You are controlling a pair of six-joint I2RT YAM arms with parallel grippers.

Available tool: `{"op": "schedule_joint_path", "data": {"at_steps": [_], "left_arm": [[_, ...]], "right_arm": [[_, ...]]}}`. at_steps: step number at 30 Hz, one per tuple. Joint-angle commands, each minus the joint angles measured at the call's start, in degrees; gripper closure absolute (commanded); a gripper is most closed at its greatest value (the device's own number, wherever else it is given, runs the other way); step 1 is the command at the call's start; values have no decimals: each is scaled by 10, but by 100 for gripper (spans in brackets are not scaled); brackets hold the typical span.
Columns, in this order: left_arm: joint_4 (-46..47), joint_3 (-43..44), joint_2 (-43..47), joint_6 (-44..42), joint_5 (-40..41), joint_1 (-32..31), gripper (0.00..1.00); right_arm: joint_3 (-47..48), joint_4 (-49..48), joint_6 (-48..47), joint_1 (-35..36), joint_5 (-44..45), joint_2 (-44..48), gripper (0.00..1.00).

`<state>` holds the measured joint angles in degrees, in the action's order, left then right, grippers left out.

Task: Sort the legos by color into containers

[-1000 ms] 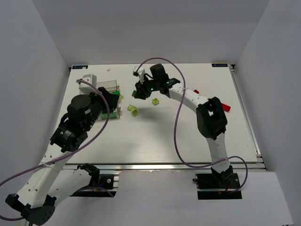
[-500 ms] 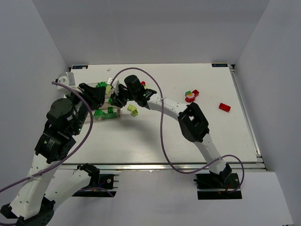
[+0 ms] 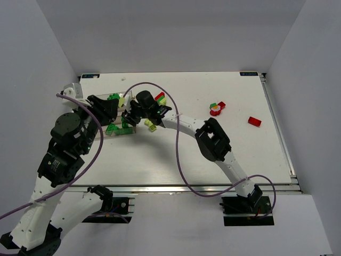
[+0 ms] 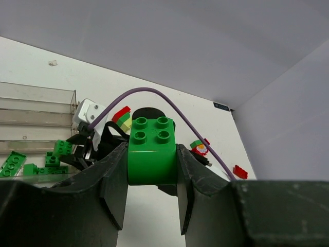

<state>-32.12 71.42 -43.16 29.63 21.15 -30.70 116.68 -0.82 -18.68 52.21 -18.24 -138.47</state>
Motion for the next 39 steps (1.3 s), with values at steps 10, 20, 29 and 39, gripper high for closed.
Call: {"op": "schedule_joint_path", "data": {"at_steps": [10, 20, 29, 39], "left_arm": [[27, 14, -24, 14, -50, 2, 100], [86, 8, -59, 3, -119, 3, 100], [258, -55, -108, 118, -254, 41, 100], [669, -175, -200, 353, -487, 113, 100]], "right_arm": [[-30, -16, -37, 1, -43, 83, 22], [-283, -55, 132, -121, -384, 313, 18], [-535, -319, 482, -225, -500, 484, 27], [-549, -414, 718, -299, -440, 526, 11]]}}
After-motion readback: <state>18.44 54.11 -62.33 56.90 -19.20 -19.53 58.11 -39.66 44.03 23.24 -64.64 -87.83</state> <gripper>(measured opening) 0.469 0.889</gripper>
